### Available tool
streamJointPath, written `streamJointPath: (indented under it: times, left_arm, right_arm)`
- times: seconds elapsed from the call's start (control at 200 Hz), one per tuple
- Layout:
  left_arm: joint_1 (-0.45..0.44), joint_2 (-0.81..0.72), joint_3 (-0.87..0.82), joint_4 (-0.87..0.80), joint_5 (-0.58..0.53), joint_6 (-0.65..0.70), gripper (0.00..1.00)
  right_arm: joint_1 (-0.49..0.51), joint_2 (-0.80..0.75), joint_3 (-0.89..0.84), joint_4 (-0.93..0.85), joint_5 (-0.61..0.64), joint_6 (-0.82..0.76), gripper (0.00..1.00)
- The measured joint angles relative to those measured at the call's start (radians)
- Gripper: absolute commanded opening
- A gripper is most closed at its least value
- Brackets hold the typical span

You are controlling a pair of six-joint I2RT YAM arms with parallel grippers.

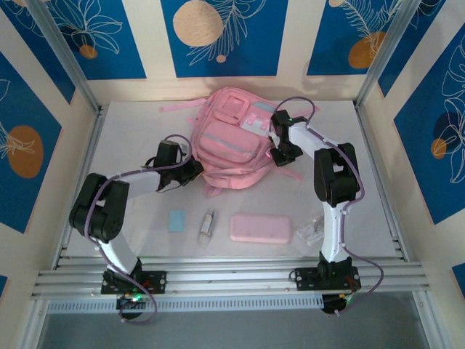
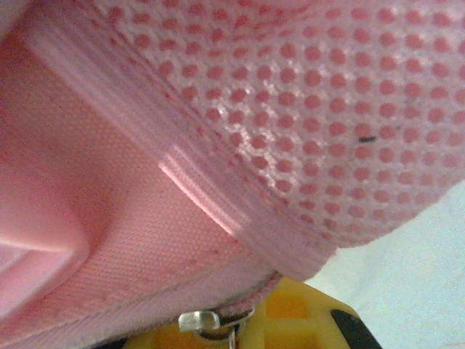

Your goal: Pack the student bag

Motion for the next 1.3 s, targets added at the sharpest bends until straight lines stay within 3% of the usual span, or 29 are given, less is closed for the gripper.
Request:
streamJointPath:
  times: [0.2, 0.345, 0.47, 0.755, 1.301]
  left_arm:
    - [0.008, -0.001, 0.01, -0.023, 0.0, 0.007, 0.0]
    - [0.014, -0.001, 0.023, -0.047, 0.0, 0.016, 0.0]
    - [0.03, -0.001, 0.024, -0.065, 0.0, 0.027, 0.0]
    - [0.035, -0.001, 0.047, -0.102, 0.0, 0.05, 0.0]
    - [0.039, -0.001, 0.035, -0.081, -0.005, 0.049, 0.0]
  right_arm:
    - [0.034, -0.002, -0.028, 0.076, 0.082, 0.002, 0.0]
    - [0.038, -0.011, -0.03, 0.078, 0.058, 0.037, 0.32]
    - [0.034, -0.079, -0.056, 0.077, -0.032, 0.084, 0.46]
    - [0.023, -0.195, -0.053, 0.116, -0.243, 0.261, 0.5]
    - [-0.177, 0.062, 0.076, 0.419, -0.478, 0.676, 0.53]
